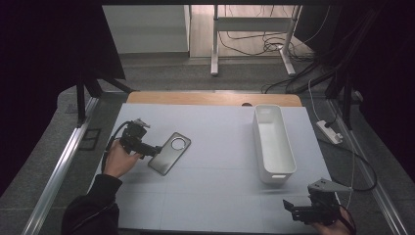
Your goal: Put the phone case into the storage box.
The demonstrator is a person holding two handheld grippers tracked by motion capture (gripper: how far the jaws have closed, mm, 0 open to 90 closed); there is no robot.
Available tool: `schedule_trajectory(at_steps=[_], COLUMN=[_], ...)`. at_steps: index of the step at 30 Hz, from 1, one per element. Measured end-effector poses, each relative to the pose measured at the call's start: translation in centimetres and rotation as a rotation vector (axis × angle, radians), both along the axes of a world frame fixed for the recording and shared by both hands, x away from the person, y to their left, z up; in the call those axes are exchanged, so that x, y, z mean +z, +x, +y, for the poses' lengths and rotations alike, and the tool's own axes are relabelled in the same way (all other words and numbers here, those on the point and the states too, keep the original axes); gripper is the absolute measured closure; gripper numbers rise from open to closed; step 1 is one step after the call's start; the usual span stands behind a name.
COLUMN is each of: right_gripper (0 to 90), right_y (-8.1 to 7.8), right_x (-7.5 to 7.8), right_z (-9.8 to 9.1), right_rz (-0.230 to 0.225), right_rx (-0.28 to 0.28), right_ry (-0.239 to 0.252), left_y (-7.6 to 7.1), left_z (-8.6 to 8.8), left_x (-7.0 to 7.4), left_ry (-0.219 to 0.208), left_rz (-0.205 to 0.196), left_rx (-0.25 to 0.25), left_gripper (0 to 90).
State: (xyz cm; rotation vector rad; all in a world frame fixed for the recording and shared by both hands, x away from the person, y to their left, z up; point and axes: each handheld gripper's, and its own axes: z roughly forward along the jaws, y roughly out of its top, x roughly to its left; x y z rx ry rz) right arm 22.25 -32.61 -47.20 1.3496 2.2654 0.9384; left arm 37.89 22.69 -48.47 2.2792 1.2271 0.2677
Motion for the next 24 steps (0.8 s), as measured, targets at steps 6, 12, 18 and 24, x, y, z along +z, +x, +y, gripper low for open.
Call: schedule_trajectory(at_steps=[6, 12, 18, 24], right_gripper=[0.0, 0.0, 0.0, 0.0], right_y=[0.0, 0.0, 0.0, 0.1], right_x=[0.0, 0.0, 0.0, 0.0], right_z=[0.0, 0.0, 0.1, 0.0], right_rz=[0.002, 0.003, 0.004, 0.006], right_rx=[0.002, 0.005, 0.007, 0.006], right_ry=[-0.001, 0.001, 0.000, 0.001], left_y=[-0.2, -0.7, -1.0, -1.1], left_z=[-0.3, -0.3, -0.5, -0.8], left_x=[-1.4, -3.0, -4.3, -5.1], left_ry=[0.013, 0.014, 0.038, 0.057], left_rz=[0.016, 0.031, 0.047, 0.061], left_rx=[-0.002, 0.002, 0.007, 0.002], left_gripper=[0.0, 0.0, 0.0, 0.0])
